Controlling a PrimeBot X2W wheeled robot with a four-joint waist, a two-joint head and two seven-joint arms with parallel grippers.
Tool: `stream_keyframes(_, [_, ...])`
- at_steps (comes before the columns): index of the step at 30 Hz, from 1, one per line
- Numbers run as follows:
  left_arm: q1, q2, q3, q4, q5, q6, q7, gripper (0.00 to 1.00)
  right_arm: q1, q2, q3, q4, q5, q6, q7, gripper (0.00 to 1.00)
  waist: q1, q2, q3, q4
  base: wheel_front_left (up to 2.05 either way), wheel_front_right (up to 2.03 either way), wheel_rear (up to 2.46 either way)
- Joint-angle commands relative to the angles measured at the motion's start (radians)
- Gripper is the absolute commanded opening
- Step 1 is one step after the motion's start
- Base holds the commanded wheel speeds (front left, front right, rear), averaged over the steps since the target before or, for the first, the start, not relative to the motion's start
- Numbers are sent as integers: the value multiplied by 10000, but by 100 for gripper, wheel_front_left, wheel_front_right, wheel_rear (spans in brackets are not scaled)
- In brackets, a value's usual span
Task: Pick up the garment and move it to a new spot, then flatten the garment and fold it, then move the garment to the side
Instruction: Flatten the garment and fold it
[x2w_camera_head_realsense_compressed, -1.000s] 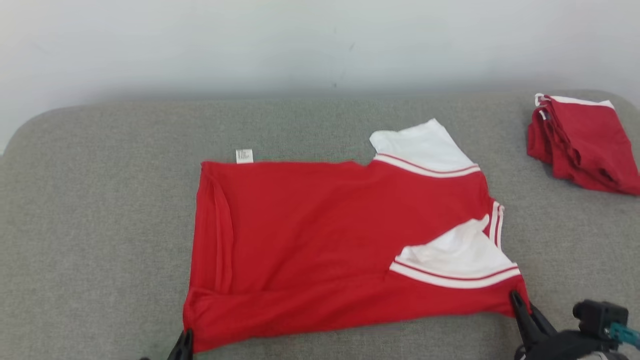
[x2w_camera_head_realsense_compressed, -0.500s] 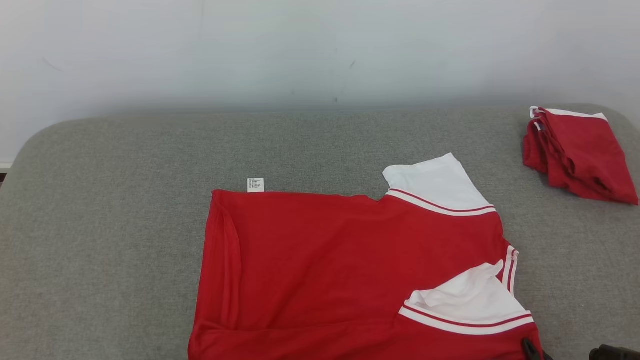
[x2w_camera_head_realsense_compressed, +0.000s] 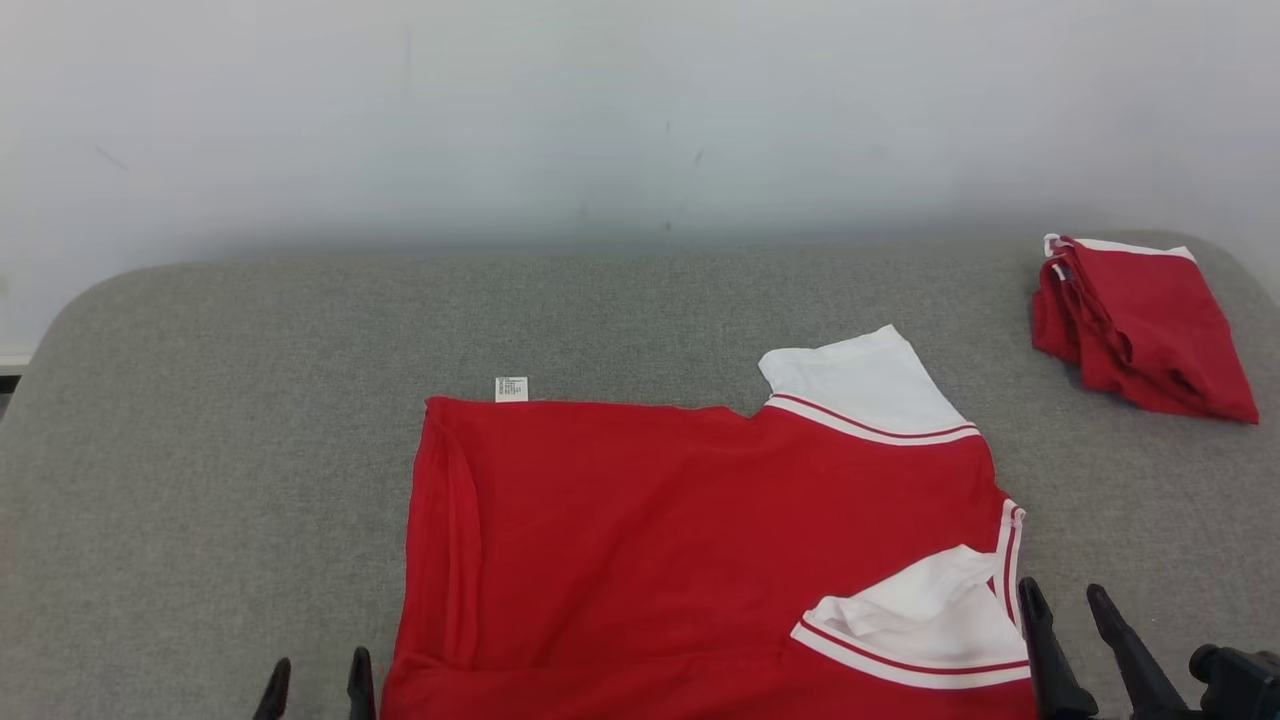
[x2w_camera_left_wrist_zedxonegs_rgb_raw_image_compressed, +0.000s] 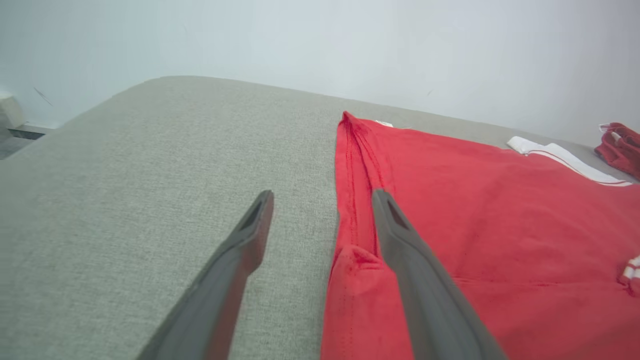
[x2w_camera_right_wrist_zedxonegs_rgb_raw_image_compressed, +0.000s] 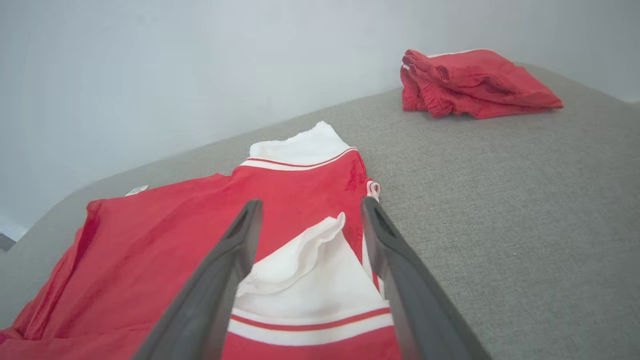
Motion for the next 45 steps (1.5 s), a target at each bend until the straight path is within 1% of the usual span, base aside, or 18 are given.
stream_keyframes(1, [-95,60,128,-274,144,84,-63,100,-125,111,28,-54,-40,-22,-290,100,0,0,-87,-17,0,0,0])
stream_keyframes(7, [-97,135,681,-1361,825,288,-61,100,-419,24,466,-254,-558,-22,-1372,100,0,0,-203,-72,0,0,0])
stream_keyframes(11, [-4,209,871,-1792,1288,361,-63,100,-524,161,503,-248,-832,-22,-1907,100,0,0,-269,-71,0,0,0])
stream_keyframes(18, [228,127,963,-1985,1572,224,-65,100,-198,322,652,-113,-1271,-22,-2277,100,0,0,-298,85,0,0,0])
stream_keyframes(23, [312,61,1009,-1752,1485,98,-65,100,-183,331,822,11,-1405,-22,-2279,100,0,0,-191,98,0,0,0])
stream_keyframes(25, [125,16,1122,-1678,1270,6,-64,100,-424,304,894,-7,-1391,-22,-2274,100,0,0,-66,59,0,0,0])
stream_keyframes(28, [-402,179,1183,-1650,1132,-175,-66,100,-905,96,912,22,-1264,-22,-2212,100,0,0,175,-12,0,0,0])
stream_keyframes(30, [-884,386,1180,-1613,1084,-341,71,100,-1386,-65,929,136,-1186,-22,-2104,100,0,0,394,-62,0,0,0])
stream_keyframes(36, [-3099,928,978,-1272,513,-863,1084,100,-3413,-576,1026,934,-956,-22,-1599,100,0,0,1388,-149,0,0,0])
stream_keyframes(41, [-5157,1360,666,-385,-378,-1122,2214,100,-5433,-955,1226,2174,-897,-22,-1126,100,0,0,2320,-235,0,0,0])
stream_keyframes(44, [-6121,1673,262,301,-759,-1176,2946,100,-6554,-1151,1413,3122,-805,-22,-809,100,0,0,2750,-281,0,0,0])
stream_keyframes(45, [-6628,1816,-66,737,-1030,-1206,3532,100,-7274,-1251,1574,3742,-801,-22,-691,100,0,0,2969,-307,0,0,0])
